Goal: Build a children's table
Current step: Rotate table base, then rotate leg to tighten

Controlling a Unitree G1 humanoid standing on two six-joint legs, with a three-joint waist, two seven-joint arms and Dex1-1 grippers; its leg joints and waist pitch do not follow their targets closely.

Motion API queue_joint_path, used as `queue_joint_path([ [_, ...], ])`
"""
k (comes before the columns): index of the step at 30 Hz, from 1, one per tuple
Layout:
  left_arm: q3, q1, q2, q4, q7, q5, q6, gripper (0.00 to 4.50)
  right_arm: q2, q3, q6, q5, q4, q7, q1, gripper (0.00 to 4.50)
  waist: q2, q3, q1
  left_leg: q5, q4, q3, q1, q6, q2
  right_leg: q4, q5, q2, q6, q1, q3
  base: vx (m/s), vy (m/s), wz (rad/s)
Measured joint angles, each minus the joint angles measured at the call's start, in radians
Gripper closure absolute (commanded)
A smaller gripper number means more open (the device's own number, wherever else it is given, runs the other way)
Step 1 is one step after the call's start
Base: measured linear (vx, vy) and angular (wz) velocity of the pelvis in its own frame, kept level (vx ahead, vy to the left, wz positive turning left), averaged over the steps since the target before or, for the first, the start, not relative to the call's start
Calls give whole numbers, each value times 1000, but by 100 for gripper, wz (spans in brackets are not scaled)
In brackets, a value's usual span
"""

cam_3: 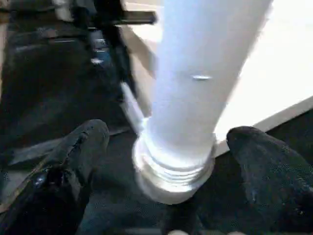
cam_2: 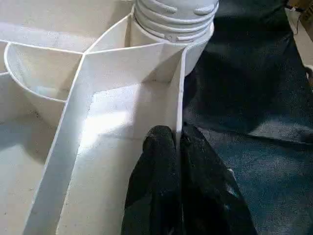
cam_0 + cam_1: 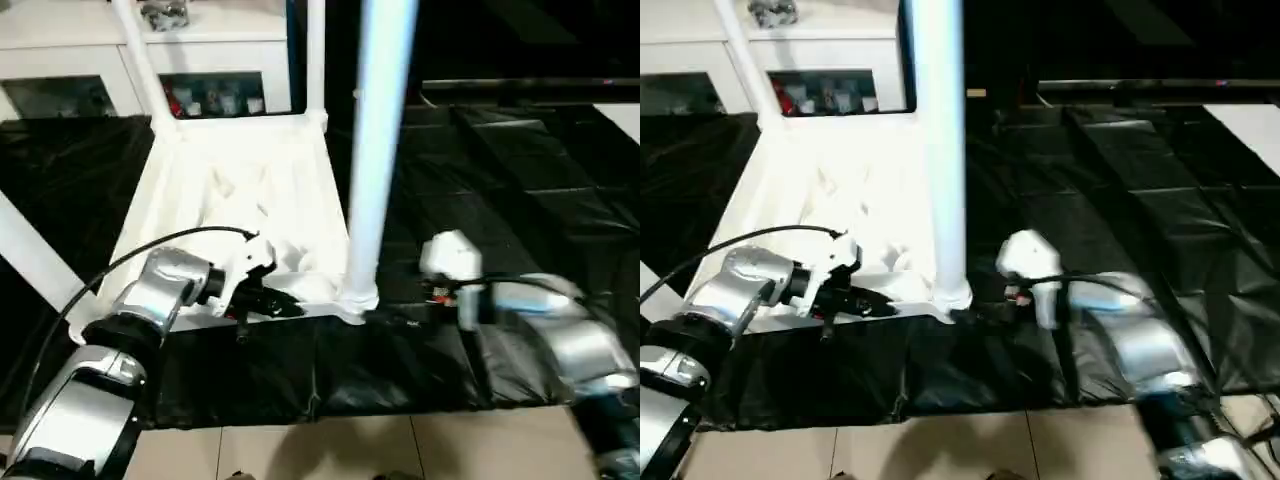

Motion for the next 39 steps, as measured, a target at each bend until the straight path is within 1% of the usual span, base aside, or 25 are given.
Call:
queue_joint_path([
  [1,0,-5,-10,0,11,4,5,446,18,16,-15,-16,22,-9,-22,0,-1,0,1,0,0,0,0,0,0,1,0,0,0,-2,0,0,0,0],
  [3,0,-9,-18,-2,12,10,5,446,28,33,-30,-25,26,-8,-26,0,-2,1,5,0,0,0,-1,0,0,2,-1,0,1,-2,-1,0,0,0],
  [5,0,-11,-16,-2,7,14,4,446,39,43,-39,-31,75,-14,-46,0,-6,1,11,0,0,0,-1,0,0,4,-1,0,2,-3,0,0,0,0],
  [6,0,-13,-15,-2,6,15,4,450,45,42,-48,-36,97,-22,-54,28,-7,1,11,0,0,0,-1,0,0,4,-1,0,2,-4,0,0,0,0],
  [7,0,-14,-15,-2,6,16,4,450,53,42,-56,-40,121,-27,-65,35,-9,1,11,0,0,0,-1,0,0,5,-1,0,2,-5,0,0,0,0],
  [9,0,-14,-14,-2,7,16,4,450,58,45,-63,-48,137,-25,-72,35,-9,2,11,0,0,0,-1,0,0,6,-1,0,2,-5,1,0,0,0],
  [12,0,-14,-12,-2,9,16,3,450,56,54,-90,-61,178,-21,-91,77,-10,2,11,0,1,0,0,0,0,7,-1,0,2,-5,1,0,0,0],
  [14,0,-14,-11,-2,9,17,3,450,58,55,-104,-68,214,-14,-103,84,-10,2,10,0,1,0,0,0,0,7,-1,0,2,-5,1,0,0,0],
  [15,0,-14,-11,-2,9,17,3,450,60,55,-109,-69,227,-13,-109,97,-11,2,10,0,1,0,-1,0,0,7,-1,0,2,-5,1,0,0,0],
  [16,0,-14,-11,-2,10,17,3,450,63,55,-119,-76,247,-8,-119,121,-11,2,9,0,1,0,-1,0,0,7,-1,0,2,-5,1,0,0,0],
  [19,0,-16,-12,-1,13,18,2,450,76,58,-140,-85,278,0,-132,131,-12,2,10,0,1,0,-1,0,0,7,-1,0,2,-6,1,0,0,0],
  [22,4,-20,-11,6,21,21,2,450,88,59,-164,-90,329,7,-160,163,-14,3,6,0,1,0,-1,0,0,8,-1,0,1,-6,1,0,0,0],
  [27,8,-24,-12,10,36,27,12,450,105,54,-202,-96,390,6,-179,179,-18,2,1,0,1,0,-1,0,0,8,-1,0,1,-5,1,0,0,0],
  [30,15,-26,-26,10,74,35,30,450,136,30,-207,-96,418,-34,-178,181,-22,0,0,0,1,0,-1,0,0,8,-1,0,1,-4,1,0,0,0],
  [32,19,-34,-59,10,141,45,51,450,170,-3,-205,-98,445,-125,-174,181,-25,-1,-2,0,2,0,1,-1,0,8,0,0,0,-3,1,0,0,0],
  [35,34,-45,-122,10,273,63,98,450,246,-74,-188,-101,485,-339,-166,182,-26,-2,-10,0,2,1,5,-1,-1,7,-2,0,3,0,2,0,0,0],
  [36,38,-46,-138,9,302,68,108,450,261,-85,-185,-103,492,-392,-166,182,-26,-2,-12,0,2,0,7,-1,-1,7,-3,0,4,1,3,0,0,0],
  [37,44,-46,-165,9,351,79,118,450,295,-106,-187,-106,516,-481,-170,182,-25,-4,-14,0,1,0,9,-1,-1,6,-3,0,5,4,2,0,0,0],
  [39,48,-46,-194,10,417,94,121,450,341,-133,-196,-116,561,-598,-192,182,-22,-7,-18,0,1,-1,10,-1,-2,6,-4,0,6,4,2,0,0,0],
])
